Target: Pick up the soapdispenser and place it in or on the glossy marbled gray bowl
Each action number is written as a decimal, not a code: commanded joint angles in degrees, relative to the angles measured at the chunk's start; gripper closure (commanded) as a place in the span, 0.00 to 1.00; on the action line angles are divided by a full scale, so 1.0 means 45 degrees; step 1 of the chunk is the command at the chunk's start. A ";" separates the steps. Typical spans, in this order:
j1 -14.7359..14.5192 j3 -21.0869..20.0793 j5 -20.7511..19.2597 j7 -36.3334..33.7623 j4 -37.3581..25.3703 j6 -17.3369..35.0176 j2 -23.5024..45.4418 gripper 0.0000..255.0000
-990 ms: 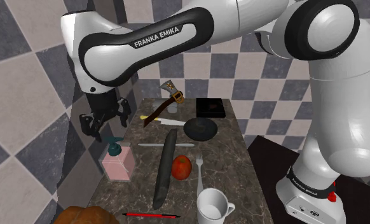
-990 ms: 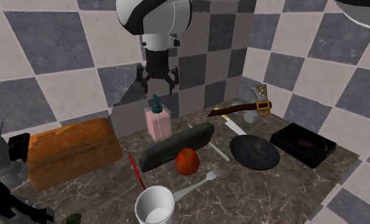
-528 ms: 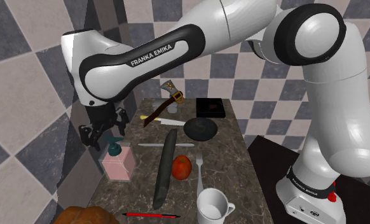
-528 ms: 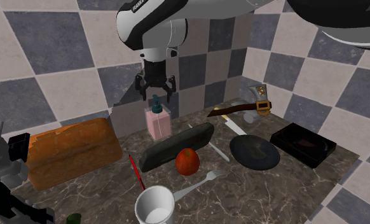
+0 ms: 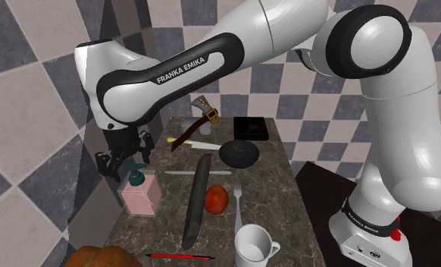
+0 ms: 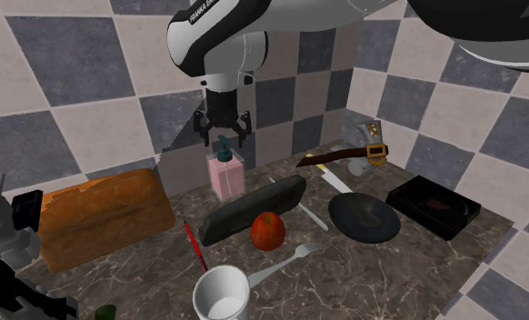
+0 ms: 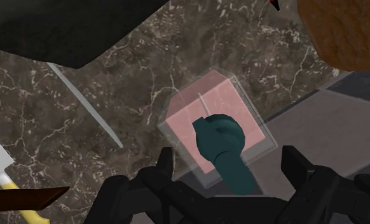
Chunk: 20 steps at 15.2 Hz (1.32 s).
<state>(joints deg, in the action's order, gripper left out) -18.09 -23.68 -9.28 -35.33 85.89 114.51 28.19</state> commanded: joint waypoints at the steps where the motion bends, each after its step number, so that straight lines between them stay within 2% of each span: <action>1: 0.0000 0.0000 0.0000 0.0000 0.0000 0.0000 0.0000 1.00; 10: 0.0000 0.0000 -0.0001 0.0000 0.0001 0.0002 0.0001 1.00; 20: -0.0056 -0.0099 0.0158 0.0081 -0.1274 -0.1549 -0.0306 1.00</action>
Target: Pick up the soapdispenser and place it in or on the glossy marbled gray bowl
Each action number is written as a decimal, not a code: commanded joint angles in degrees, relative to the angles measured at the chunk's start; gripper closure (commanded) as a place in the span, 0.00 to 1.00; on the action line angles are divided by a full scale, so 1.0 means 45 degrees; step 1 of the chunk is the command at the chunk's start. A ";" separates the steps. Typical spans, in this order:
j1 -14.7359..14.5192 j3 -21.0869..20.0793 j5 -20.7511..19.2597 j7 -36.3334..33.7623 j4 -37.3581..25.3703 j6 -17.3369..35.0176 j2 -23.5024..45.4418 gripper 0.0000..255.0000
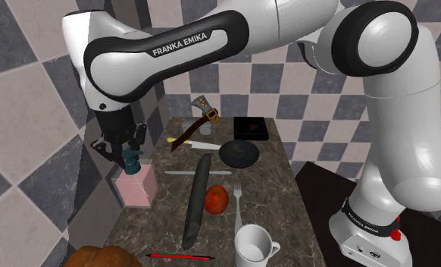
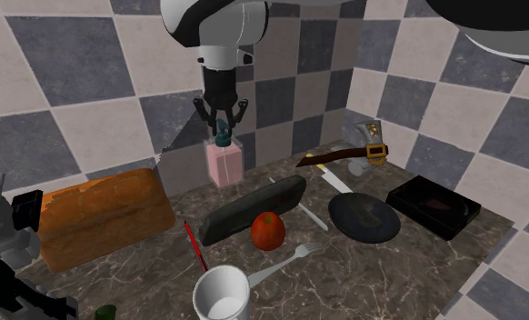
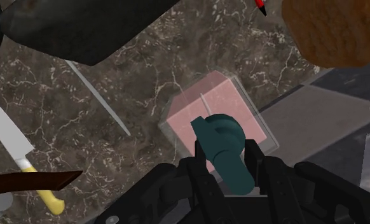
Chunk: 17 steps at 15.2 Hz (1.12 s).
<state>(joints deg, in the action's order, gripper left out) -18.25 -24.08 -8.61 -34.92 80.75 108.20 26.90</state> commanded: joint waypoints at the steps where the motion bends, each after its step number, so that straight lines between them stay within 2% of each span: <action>1: -0.0032 -0.0017 0.0017 -0.0004 -0.0282 -0.0312 -0.0033 1.00; 13: -0.0299 -0.0063 0.0005 0.0022 -0.2545 -0.2435 0.0087 1.00; 17: 0.0963 -0.0088 0.0842 0.0955 0.0129 -0.1745 -0.1995 1.00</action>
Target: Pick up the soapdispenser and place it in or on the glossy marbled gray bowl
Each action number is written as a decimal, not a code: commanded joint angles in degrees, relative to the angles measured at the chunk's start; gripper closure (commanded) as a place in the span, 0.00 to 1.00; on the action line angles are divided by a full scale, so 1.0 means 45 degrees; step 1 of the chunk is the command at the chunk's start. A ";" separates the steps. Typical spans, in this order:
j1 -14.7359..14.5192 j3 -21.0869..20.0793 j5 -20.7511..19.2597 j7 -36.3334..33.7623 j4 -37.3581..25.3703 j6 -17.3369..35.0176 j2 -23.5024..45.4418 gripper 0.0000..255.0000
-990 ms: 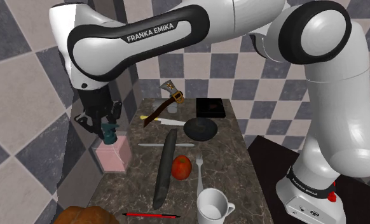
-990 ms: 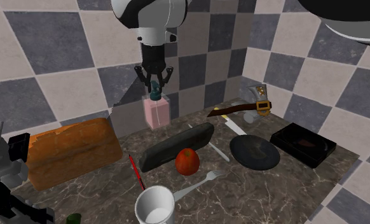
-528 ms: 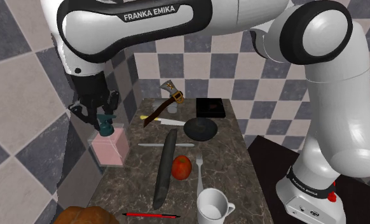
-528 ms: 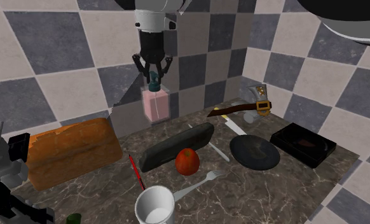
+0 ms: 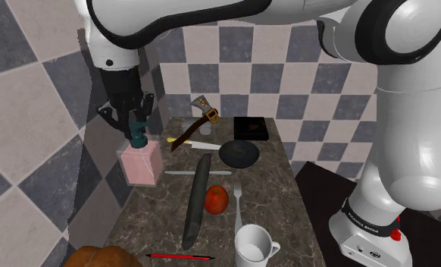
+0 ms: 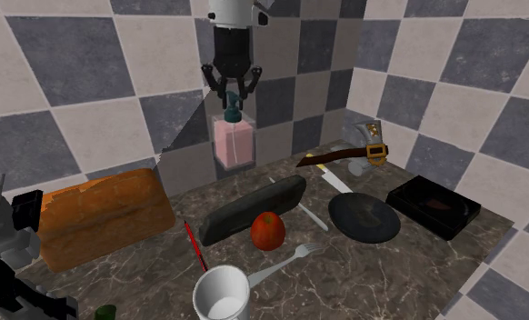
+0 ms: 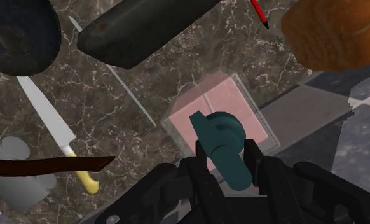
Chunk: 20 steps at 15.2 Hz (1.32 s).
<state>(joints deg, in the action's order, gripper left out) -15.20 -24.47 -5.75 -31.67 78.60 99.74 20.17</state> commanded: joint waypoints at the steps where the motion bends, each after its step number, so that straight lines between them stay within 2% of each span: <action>1: 0.0556 0.0030 0.0418 0.0504 0.1161 0.0246 -0.0974 1.00; 6: 0.1699 0.0384 0.1404 0.1990 0.3472 0.0526 -0.3139 1.00; 10: 0.2370 0.0901 0.2036 0.3261 0.4889 0.0490 -0.4642 1.00; 20: 0.3579 0.2691 0.2707 0.6388 0.7171 -0.0202 -0.7490 1.00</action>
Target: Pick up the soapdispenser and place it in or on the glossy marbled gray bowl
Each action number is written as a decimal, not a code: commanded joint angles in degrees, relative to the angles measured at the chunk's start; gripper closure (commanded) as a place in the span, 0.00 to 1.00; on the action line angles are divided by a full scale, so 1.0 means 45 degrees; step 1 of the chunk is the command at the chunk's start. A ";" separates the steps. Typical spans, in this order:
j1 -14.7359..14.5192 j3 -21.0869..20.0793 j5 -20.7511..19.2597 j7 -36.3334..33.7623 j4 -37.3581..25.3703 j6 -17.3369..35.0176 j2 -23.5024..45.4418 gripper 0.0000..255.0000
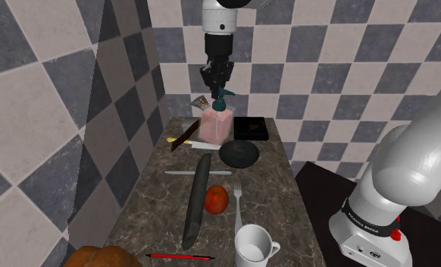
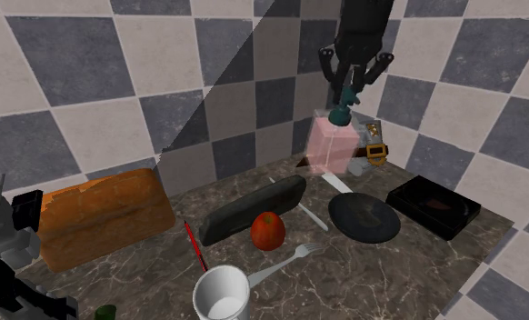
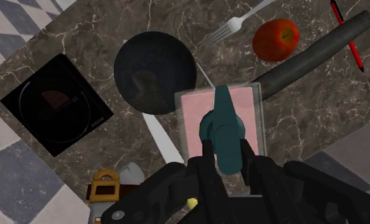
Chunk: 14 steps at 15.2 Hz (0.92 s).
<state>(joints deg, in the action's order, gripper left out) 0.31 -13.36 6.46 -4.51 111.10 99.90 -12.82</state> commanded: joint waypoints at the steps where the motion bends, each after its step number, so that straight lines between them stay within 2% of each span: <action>1: 0.0237 0.0421 -0.0006 0.0653 0.0090 -0.0333 -0.0371 1.00; 7: 0.0784 0.1477 -0.0150 0.2189 0.0581 -0.0860 -0.1258 1.00; 14: 0.0763 0.1445 -0.0110 0.2269 0.1877 0.0332 -0.1360 1.00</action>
<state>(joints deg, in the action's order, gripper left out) 3.77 -6.82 5.93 5.68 118.76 100.60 -18.91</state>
